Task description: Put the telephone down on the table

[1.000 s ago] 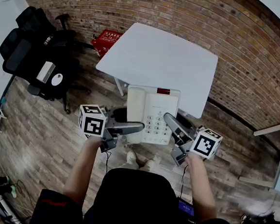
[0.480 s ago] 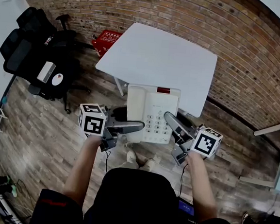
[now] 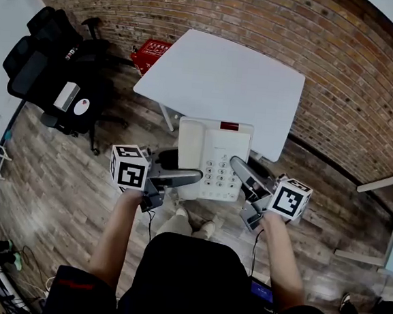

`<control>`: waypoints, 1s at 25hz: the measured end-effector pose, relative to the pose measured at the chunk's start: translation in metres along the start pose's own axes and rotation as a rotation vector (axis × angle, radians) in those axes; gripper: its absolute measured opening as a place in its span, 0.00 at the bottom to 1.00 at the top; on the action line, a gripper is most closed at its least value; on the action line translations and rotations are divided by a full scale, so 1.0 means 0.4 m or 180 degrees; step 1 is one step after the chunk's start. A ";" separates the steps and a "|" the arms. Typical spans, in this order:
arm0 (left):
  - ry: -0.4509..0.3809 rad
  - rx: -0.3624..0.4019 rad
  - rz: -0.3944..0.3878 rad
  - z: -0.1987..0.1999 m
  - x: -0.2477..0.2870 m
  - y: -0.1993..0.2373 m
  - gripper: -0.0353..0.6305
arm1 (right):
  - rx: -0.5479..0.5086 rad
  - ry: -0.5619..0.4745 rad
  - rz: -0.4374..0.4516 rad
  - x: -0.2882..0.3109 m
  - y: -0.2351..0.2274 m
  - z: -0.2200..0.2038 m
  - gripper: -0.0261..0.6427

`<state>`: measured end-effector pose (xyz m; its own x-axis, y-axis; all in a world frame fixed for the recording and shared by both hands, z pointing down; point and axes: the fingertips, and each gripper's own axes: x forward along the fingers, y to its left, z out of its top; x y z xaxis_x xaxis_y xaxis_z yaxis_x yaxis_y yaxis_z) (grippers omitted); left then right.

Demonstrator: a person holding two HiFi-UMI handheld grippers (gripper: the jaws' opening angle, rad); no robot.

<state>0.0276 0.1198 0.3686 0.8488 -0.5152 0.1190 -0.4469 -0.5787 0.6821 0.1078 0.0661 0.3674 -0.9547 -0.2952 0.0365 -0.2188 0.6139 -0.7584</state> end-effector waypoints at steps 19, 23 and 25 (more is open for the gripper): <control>0.0069 0.0000 0.0049 0.029 0.022 0.030 0.71 | 0.0064 0.0006 0.0022 0.020 -0.034 0.031 0.37; 0.0068 -0.0006 0.0038 0.036 0.025 0.050 0.71 | 0.0069 0.0009 0.0025 0.035 -0.049 0.036 0.37; 0.0064 -0.0011 0.0040 0.040 0.023 0.059 0.71 | 0.0069 0.0015 0.0030 0.044 -0.053 0.038 0.37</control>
<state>0.0202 0.0914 0.3744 0.8486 -0.5096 0.1419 -0.4565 -0.5701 0.6831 0.0989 0.0368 0.3744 -0.9577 -0.2860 0.0324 -0.2056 0.6007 -0.7726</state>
